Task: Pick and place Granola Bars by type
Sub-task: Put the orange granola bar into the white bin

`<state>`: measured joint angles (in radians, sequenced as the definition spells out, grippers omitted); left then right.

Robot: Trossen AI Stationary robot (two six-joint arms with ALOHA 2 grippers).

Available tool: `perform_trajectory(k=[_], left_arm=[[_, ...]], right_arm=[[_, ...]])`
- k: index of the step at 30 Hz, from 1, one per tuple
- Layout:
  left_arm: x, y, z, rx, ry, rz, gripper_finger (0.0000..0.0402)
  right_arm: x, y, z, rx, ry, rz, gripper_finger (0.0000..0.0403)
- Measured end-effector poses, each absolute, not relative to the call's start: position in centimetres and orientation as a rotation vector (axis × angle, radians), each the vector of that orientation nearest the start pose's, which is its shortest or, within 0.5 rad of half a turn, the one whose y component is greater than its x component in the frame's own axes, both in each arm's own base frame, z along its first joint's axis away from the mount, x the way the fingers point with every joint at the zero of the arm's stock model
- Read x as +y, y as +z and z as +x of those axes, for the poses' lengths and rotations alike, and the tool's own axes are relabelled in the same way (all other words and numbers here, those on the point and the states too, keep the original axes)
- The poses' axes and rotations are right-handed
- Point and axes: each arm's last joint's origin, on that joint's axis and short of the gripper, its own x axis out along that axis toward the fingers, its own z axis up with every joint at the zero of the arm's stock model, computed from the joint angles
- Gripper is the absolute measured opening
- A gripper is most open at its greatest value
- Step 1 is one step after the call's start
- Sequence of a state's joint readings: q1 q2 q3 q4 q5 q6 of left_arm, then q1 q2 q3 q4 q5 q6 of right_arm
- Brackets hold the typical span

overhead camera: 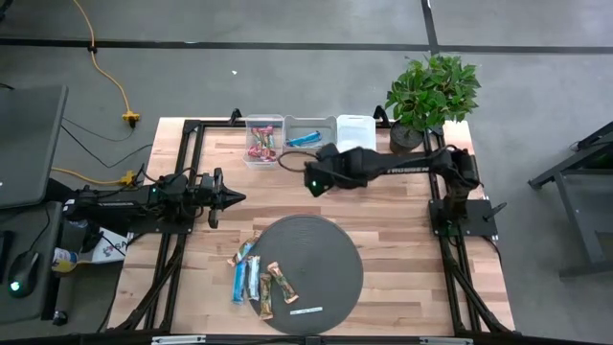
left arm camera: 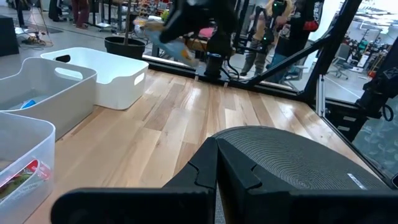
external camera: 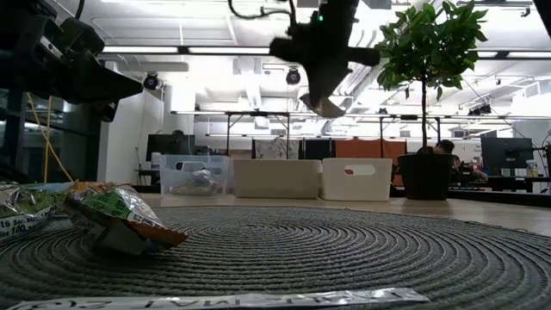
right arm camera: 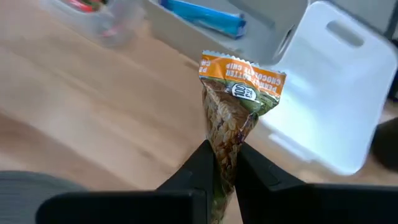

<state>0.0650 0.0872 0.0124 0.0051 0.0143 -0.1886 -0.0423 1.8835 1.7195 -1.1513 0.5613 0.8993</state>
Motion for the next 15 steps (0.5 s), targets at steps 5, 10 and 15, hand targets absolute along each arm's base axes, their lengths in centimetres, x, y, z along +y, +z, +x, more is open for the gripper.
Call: perform_trajectory(k=[5,10,15], left_arm=[[0.6,16.1,10.2,0.065,0.057,-0.191,0.0000],[0.6,16.1,10.2,0.064,0.057,-0.191,0.0000],[0.6,16.1,10.2,0.064,0.057,-0.191,0.0000]], right_arm=[[-6.4,28.3,37.2,1.036,-0.984,0.354,0.0033],[-9.8,27.9,36.7,1.101,-0.968,0.320,0.0035],[-13.2,26.9,36.2,1.144,-0.995,0.330,0.0035]])
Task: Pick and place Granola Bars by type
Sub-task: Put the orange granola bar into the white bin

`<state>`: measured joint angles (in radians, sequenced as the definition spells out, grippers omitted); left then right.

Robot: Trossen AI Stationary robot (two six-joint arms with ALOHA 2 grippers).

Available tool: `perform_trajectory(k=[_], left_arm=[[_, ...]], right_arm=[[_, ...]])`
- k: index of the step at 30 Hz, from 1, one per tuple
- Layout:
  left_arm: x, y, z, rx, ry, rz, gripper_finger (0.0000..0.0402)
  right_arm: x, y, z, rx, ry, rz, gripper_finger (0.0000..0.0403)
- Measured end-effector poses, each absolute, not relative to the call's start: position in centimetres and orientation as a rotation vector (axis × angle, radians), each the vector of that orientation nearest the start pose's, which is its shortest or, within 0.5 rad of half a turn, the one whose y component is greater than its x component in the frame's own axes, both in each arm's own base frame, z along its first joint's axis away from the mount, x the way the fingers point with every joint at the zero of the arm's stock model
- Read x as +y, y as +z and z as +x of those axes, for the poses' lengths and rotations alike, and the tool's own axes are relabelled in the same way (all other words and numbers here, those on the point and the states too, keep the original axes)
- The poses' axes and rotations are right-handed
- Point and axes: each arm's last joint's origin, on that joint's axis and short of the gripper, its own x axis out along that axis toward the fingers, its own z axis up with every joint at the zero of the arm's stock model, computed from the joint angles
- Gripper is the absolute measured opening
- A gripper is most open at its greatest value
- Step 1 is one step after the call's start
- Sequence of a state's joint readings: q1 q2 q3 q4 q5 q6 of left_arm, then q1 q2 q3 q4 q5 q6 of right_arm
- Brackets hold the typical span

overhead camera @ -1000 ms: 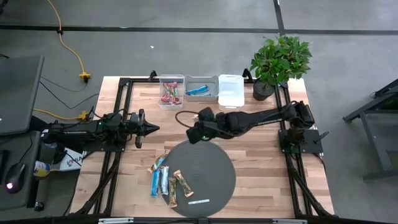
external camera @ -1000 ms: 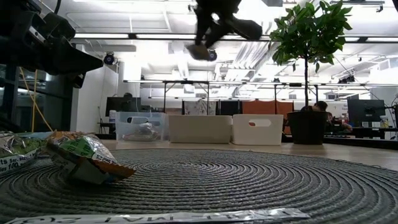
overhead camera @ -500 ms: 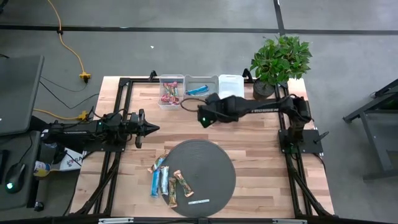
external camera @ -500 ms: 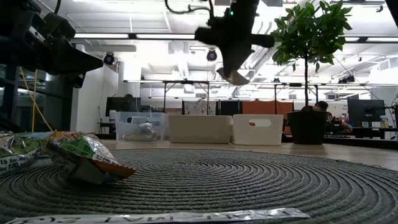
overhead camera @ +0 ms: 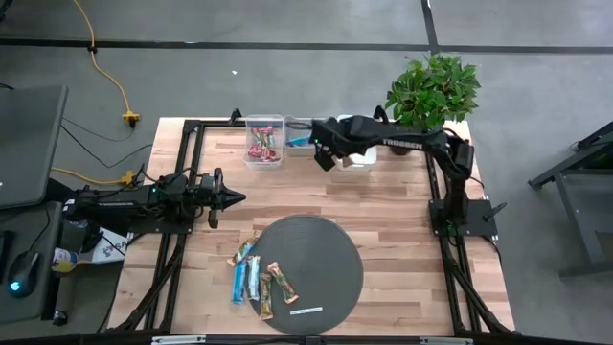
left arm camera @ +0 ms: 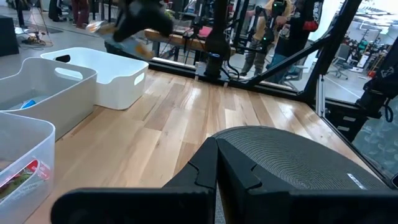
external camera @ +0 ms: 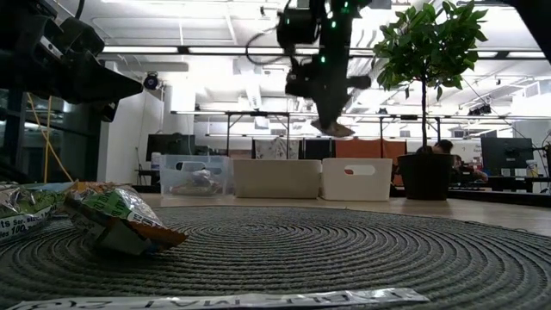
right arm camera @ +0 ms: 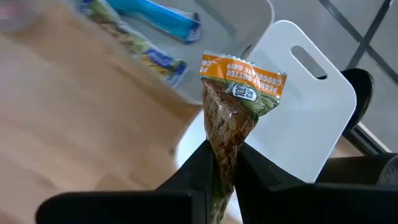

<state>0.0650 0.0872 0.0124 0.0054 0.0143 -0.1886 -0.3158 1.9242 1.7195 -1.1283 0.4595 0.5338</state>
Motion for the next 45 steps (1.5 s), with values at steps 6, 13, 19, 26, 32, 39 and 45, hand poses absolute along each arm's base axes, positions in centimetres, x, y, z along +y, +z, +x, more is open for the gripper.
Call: perform_trajectory(k=[6,13,19,26,32,39,45], left_arm=[[0.6,16.1,10.2,0.065,0.057,-0.191,0.0000],[0.6,16.1,10.2,0.065,0.057,-0.191,0.0000],[0.6,16.1,10.2,0.065,0.057,-0.191,0.0000],[0.6,16.1,10.2,0.065,0.057,-0.191,0.0000],[0.6,16.1,10.2,0.065,0.057,-0.191,0.0000],[0.6,16.1,10.2,0.065,0.057,-0.191,0.0000],[0.6,16.1,10.2,0.065,0.057,-0.191,0.0000]], right_arm=[[-16.6,24.5,36.2,1.194,-1.044,0.365,0.0035],[-18.8,22.8,36.1,1.209,-1.079,0.411,0.0034],[-19.7,22.6,35.7,1.203,-1.106,0.432,0.0043],[-20.2,22.6,35.4,1.201,-1.135,0.424,0.0042],[-20.3,22.6,35.3,1.208,-1.129,0.437,0.0054],[-20.2,22.6,35.2,1.211,-1.140,0.451,0.0092],[-20.2,22.6,35.2,1.208,-1.140,0.463,0.0114]])
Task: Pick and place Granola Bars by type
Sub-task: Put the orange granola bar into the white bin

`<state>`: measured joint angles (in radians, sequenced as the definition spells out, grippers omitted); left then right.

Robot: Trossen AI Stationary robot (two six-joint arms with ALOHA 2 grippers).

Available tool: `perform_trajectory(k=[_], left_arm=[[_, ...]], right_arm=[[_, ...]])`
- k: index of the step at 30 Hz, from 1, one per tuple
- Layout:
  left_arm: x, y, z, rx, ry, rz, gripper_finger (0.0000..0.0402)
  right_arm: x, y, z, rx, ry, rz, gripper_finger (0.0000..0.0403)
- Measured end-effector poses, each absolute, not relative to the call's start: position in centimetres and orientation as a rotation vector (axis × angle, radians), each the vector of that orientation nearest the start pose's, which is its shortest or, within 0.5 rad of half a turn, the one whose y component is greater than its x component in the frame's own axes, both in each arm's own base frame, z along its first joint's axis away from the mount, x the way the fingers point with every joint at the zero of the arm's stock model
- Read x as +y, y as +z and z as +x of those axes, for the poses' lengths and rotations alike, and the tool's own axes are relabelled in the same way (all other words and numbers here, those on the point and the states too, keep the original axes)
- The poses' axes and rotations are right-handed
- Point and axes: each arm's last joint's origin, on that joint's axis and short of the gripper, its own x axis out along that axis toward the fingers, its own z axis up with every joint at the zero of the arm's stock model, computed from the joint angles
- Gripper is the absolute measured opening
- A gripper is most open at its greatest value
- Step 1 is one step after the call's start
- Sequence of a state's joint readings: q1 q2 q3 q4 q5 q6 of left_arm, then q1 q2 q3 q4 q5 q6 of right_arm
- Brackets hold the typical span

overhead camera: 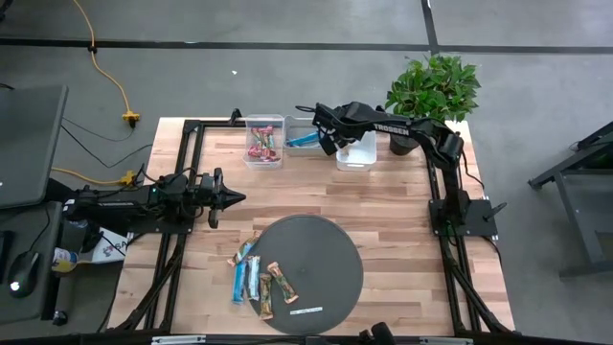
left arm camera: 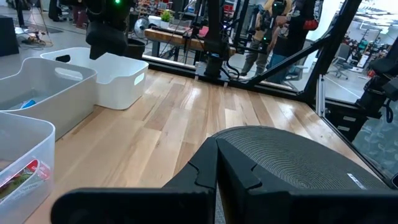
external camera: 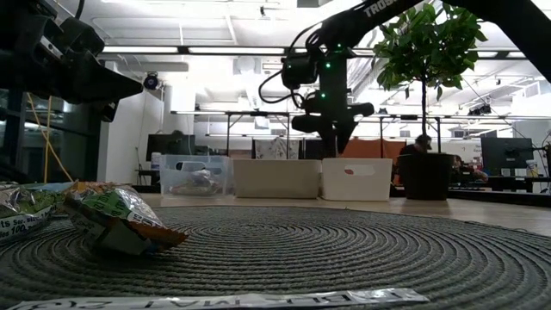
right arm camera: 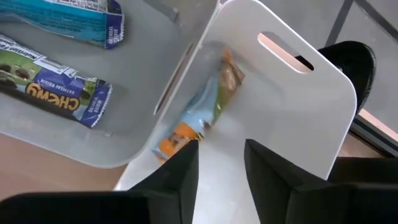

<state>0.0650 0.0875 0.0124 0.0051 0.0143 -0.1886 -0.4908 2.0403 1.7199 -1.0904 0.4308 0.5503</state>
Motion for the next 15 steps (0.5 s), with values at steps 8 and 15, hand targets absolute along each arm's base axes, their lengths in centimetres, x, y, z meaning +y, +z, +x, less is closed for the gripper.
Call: perform_trajectory(k=[8,15], left_arm=[[0.6,16.1,10.2,0.065,0.057,-0.191,0.0000],[0.6,16.1,10.2,0.065,0.057,-0.191,0.0000]], right_arm=[[-19.9,22.6,35.6,1.195,-1.101,0.496,0.0115],[-18.5,23.1,36.8,1.137,-1.038,0.482,0.0115]])
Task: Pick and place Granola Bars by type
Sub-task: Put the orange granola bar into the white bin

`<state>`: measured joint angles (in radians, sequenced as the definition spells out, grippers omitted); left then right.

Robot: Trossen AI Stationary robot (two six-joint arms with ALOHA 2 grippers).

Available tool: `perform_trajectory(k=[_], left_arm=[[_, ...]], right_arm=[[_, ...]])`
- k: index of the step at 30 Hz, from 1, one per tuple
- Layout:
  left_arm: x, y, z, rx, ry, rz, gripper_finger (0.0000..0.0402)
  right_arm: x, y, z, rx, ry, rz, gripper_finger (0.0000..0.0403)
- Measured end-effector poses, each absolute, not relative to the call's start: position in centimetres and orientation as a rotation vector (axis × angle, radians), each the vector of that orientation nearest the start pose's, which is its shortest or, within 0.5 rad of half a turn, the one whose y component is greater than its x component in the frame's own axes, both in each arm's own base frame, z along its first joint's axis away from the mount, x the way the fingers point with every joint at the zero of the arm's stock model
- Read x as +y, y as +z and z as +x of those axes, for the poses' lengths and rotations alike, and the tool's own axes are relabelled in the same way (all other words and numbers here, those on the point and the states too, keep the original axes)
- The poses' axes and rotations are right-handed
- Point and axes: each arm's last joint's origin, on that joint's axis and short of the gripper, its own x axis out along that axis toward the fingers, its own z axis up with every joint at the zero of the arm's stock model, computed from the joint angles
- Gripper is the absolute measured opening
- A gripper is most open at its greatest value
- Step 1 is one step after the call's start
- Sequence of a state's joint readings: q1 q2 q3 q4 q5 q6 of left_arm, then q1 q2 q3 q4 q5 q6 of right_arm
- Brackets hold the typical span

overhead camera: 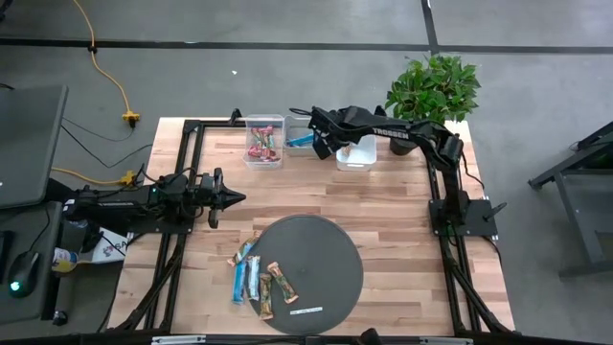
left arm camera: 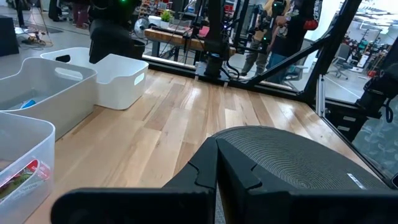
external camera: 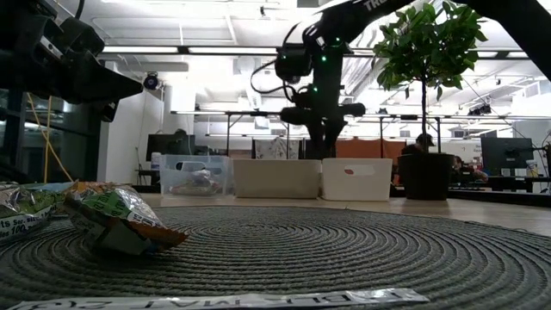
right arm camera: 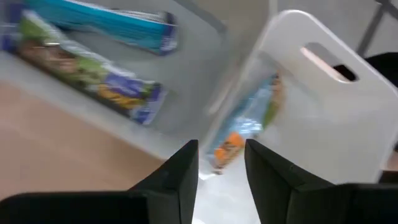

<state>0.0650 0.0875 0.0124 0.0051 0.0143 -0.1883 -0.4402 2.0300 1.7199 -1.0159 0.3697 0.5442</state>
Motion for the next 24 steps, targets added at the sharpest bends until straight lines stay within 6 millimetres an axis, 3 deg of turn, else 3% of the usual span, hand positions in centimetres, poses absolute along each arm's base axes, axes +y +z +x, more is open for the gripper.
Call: perform_trajectory(k=[24], left_arm=[[0.6,16.1,10.2,0.064,0.057,-0.191,0.0000]], right_arm=[[-9.7,29.7,39.8,0.803,-0.650,0.538,0.0114]])
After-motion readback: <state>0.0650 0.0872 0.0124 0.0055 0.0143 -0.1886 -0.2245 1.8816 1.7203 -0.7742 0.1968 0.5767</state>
